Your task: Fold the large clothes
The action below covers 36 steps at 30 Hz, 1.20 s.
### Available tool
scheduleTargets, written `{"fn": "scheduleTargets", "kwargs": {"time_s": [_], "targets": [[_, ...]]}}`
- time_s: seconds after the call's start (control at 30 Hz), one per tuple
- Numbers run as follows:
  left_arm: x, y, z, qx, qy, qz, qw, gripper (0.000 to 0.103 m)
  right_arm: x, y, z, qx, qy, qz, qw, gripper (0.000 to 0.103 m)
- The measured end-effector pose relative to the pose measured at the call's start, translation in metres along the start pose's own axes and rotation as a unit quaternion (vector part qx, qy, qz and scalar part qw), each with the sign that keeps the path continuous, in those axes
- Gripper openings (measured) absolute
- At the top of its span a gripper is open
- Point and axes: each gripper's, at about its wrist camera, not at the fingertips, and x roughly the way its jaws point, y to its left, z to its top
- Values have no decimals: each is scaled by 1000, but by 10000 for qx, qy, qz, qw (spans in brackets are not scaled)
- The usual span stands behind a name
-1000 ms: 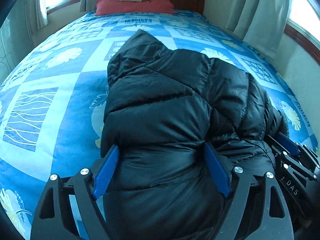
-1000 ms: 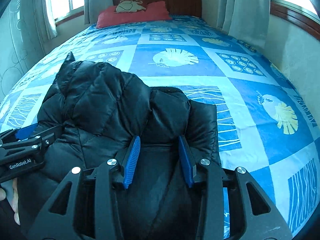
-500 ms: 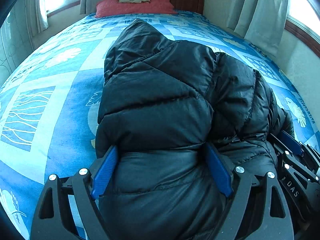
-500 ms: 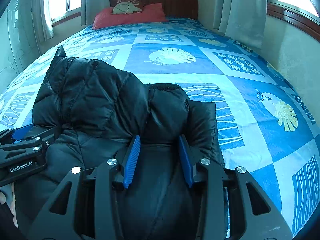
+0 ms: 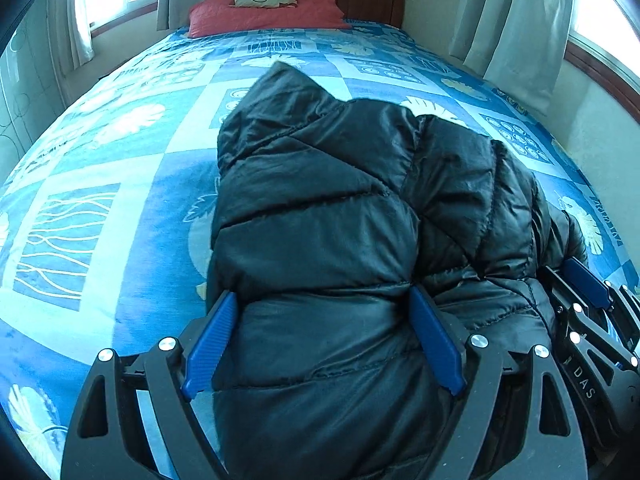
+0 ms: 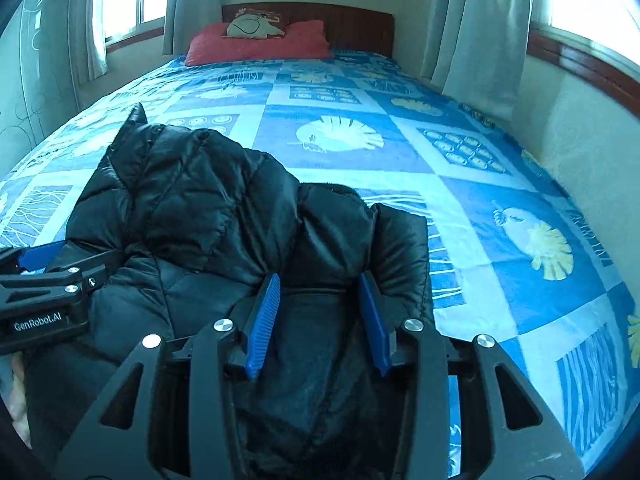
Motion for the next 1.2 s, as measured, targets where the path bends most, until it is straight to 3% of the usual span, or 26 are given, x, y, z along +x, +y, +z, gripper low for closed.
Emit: {"fn": "scheduleTargets", "kwargs": {"time_s": [0.07,0.33,0.47,0.57,0.63,0.77,0.97,1.1,1.2], "targets": [[-9,7,3,-152,104,-110,9998,84,-10,-2,0,47,-71,49,10000,50],[-40,37,-20,-967,103,-442,9943,84,-40,-19,-6,307,-127,118,9994,54],[-52,47,-37,-1208,54,-545,9912,84,-44,-30,-17,624,23,262,9977,62],[-52,59,-48,-1593,174,-812,9837,84,-39,-40,-26,900,214,455,9947,67],[-46,70,-58,-2096,359,-1139,9705,84,-35,-47,-30,1110,284,579,9917,72],[-30,80,-69,-2740,615,-1697,9446,85,-21,-66,-36,1698,517,996,9791,82],[-7,82,-71,-3119,770,-2168,9219,92,8,-88,-53,2558,844,1767,9467,93],[6,79,-74,-3267,804,-2341,9122,99,27,-98,-65,3113,994,2368,9149,96],[10,70,-70,-3101,868,-2473,9139,99,28,-92,-64,2985,990,2554,9142,96]]}}
